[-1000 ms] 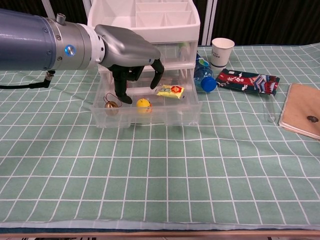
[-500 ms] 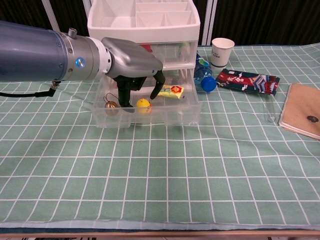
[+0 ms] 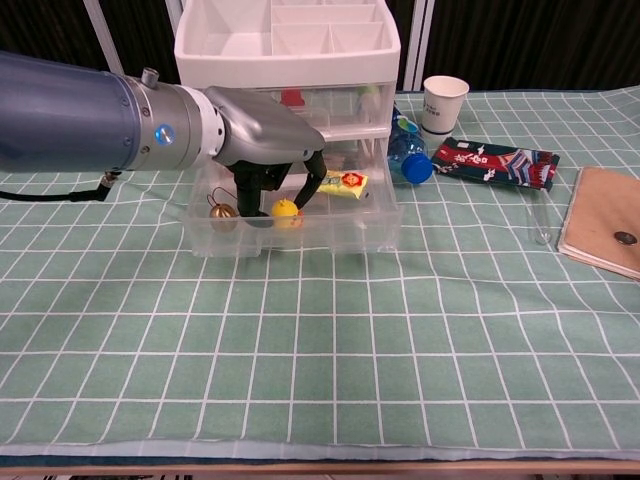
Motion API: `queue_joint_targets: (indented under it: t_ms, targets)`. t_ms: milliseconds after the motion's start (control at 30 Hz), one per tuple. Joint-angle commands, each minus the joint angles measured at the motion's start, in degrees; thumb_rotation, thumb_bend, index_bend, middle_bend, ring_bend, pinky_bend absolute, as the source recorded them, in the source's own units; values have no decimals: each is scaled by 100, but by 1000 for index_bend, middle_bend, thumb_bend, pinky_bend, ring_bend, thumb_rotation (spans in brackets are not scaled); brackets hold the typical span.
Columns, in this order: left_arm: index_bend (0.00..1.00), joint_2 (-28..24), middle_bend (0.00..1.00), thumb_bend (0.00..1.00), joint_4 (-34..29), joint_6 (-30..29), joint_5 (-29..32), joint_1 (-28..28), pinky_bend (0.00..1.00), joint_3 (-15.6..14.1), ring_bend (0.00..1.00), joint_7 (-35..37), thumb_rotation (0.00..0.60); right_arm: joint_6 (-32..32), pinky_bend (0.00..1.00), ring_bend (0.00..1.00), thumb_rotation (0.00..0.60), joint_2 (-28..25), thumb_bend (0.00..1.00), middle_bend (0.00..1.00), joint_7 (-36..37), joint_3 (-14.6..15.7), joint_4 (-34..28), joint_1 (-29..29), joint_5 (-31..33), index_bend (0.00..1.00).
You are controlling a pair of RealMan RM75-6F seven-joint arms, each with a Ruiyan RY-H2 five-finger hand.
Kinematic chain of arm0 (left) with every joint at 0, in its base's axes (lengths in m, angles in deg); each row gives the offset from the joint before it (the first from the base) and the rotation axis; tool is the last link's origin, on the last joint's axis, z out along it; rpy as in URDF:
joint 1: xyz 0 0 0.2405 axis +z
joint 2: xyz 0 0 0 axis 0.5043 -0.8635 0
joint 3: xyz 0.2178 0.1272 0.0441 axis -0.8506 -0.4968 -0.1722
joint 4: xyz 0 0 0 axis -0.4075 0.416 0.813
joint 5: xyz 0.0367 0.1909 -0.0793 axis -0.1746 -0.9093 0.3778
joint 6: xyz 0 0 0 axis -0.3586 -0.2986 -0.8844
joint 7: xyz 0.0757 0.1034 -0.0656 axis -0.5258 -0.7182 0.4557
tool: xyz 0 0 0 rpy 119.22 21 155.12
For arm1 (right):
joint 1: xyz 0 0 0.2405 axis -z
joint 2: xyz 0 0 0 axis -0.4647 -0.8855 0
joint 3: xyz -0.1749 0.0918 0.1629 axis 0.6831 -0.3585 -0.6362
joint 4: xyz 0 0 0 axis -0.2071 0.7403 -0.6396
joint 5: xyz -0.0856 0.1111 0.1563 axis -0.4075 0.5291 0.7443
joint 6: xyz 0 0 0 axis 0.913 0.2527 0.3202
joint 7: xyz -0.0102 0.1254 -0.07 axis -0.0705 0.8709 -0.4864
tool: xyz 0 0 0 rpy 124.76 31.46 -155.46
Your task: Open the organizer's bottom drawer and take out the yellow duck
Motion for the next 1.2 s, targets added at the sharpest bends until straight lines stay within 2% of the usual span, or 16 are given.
queue_joint_targets:
  t_ms: [33,233,367,467,667,967,1200]
  targets:
    - [538,-13,1000,375,-19,-30,-27,-2,1000,-14,1000,51,600,2,221,0,600,-1,35,0,-2,1,-3,0,0,0]
    - [548,-89,1000,394,-112,-162,-156,4,1000,-23,1000,133,600,5,221,0,600,-5,35,0,-3,4,-8,0,-2,0]
    - [552,-195,1000,394,-281,-352,-334,36,1000,77,1000,260,600,3,221,0,600,-8,35,0,-6,6,-14,2,-7,0]
    - [555,-480,1000,394,-718,-674,-585,105,1000,210,1000,357,600,-9,221,0,600,-7,36,0,-21,9,-13,5,-18,0]
    - [570,-870,1000,397,-1307,-1044,-837,282,1000,185,1000,404,600,-26,221,0,600,-8,36,0,-47,14,-16,11,-32,0]
    - [565,-1624,1000,407,-2085,-1834,-1270,1020,1000,-317,1000,590,600,-70,221,0,600,-1,36,0,-112,34,-32,26,-82,0]
    - [564,-2031,1000,411,-1913,-2078,-1730,1750,1000,-768,1000,1149,600,-84,221,0,600,7,36,0,-154,44,-45,32,-97,0]
